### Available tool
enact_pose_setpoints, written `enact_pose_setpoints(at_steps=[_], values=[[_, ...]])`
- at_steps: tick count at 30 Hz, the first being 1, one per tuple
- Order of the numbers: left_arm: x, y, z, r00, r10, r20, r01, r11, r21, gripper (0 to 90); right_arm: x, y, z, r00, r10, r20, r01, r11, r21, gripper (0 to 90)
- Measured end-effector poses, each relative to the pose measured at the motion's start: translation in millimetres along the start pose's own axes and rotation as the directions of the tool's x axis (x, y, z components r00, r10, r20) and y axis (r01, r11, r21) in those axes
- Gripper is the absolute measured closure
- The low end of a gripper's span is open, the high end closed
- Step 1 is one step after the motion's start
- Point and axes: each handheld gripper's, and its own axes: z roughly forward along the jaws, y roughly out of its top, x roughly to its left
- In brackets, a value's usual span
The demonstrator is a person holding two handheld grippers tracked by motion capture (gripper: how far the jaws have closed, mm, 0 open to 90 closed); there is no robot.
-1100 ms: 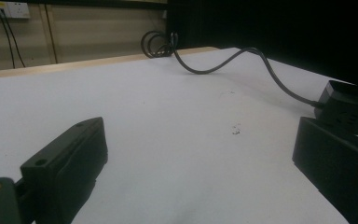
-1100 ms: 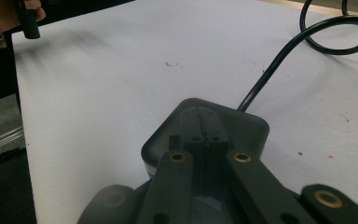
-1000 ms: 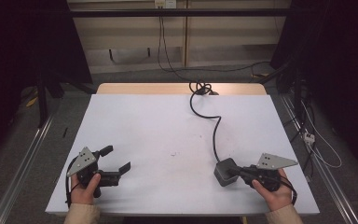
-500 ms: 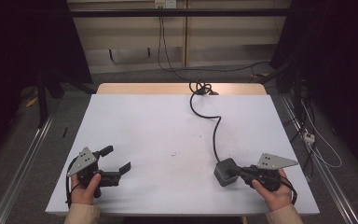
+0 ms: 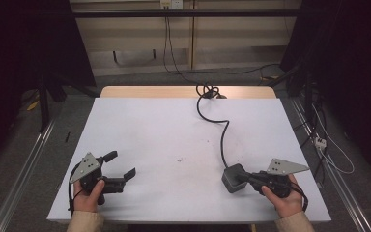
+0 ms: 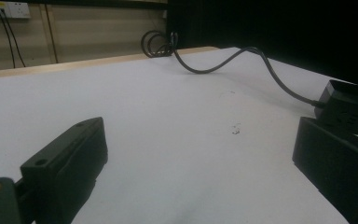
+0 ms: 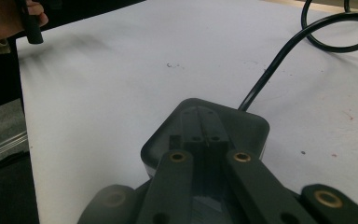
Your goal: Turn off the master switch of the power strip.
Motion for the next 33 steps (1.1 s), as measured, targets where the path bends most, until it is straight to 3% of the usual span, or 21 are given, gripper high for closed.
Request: enact_pose_setpoints(at_steps=[33], values=[[-0.4,0.0,-1.0,1.0,-0.005,-0.001,0.005,1.0,-0.005,2.9,0.7,-0.1,-0.2,0.9999,-0.012,0.004,0.012,0.9999,0.003,90.0]])
